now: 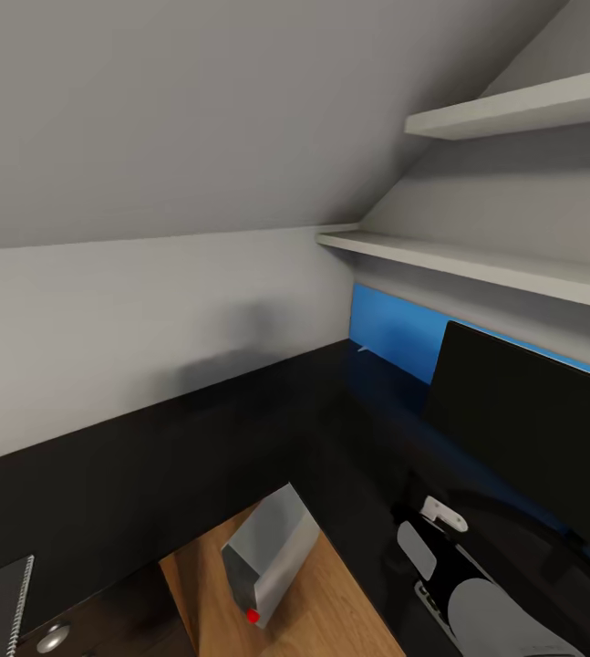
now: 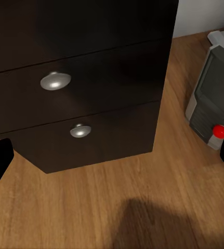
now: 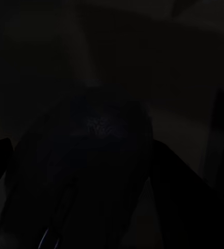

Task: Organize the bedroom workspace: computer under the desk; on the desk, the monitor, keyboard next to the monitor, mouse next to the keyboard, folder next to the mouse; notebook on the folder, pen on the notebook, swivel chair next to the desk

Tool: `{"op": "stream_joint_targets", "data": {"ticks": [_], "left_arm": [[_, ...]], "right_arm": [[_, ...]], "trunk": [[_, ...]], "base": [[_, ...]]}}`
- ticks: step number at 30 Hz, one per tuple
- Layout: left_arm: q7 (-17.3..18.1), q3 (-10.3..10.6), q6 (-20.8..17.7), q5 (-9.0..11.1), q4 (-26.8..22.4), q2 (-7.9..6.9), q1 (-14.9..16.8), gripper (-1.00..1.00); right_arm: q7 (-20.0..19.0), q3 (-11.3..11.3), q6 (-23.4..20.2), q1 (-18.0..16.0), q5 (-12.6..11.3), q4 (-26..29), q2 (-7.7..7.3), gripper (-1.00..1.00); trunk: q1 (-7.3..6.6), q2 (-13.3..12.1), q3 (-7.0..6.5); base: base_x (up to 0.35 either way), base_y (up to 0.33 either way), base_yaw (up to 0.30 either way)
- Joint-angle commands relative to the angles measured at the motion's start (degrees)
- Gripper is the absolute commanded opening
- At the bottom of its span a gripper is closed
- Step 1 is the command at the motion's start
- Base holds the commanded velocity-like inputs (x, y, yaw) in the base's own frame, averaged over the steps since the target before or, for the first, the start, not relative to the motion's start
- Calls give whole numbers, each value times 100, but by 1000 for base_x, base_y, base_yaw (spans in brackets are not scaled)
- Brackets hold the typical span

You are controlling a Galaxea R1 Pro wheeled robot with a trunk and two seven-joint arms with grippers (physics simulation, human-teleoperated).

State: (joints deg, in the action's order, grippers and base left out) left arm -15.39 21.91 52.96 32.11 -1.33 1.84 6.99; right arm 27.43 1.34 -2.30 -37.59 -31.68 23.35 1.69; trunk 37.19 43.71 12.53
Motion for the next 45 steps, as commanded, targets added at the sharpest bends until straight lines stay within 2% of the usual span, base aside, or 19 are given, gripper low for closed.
{"op": "stream_joint_targets", "data": {"ticks": [1, 13, 38, 39, 45], "left_arm": [[-34, 47, 12, 24, 1, 1, 4, 100], [-34, 48, 12, 24, 1, 1, 4, 100], [-34, 41, 12, 24, 1, 1, 4, 100], [-34, 41, 12, 24, 1, 1, 4, 100], [-34, 41, 12, 24, 1, 1, 4, 100]], "right_arm": [[59, 15, -16, -2, -32, 11, -1, -100], [217, 23, -16, -3, -24, 19, -85, -100], [227, 24, -16, -3, -18, 20, -90, -100], [227, 24, -16, -4, -17, 20, -90, 100], [227, 25, -10, -4, -16, 20, -90, 100]], "trunk": [[1, 7, 8], [1, 7, 8], [1, 7, 8], [1, 7, 8], [1, 7, 8]], "base": [[0, 0, 0], [0, 0, 0], [0, 0, 0], [0, 0, 0], [0, 0, 0]]}}
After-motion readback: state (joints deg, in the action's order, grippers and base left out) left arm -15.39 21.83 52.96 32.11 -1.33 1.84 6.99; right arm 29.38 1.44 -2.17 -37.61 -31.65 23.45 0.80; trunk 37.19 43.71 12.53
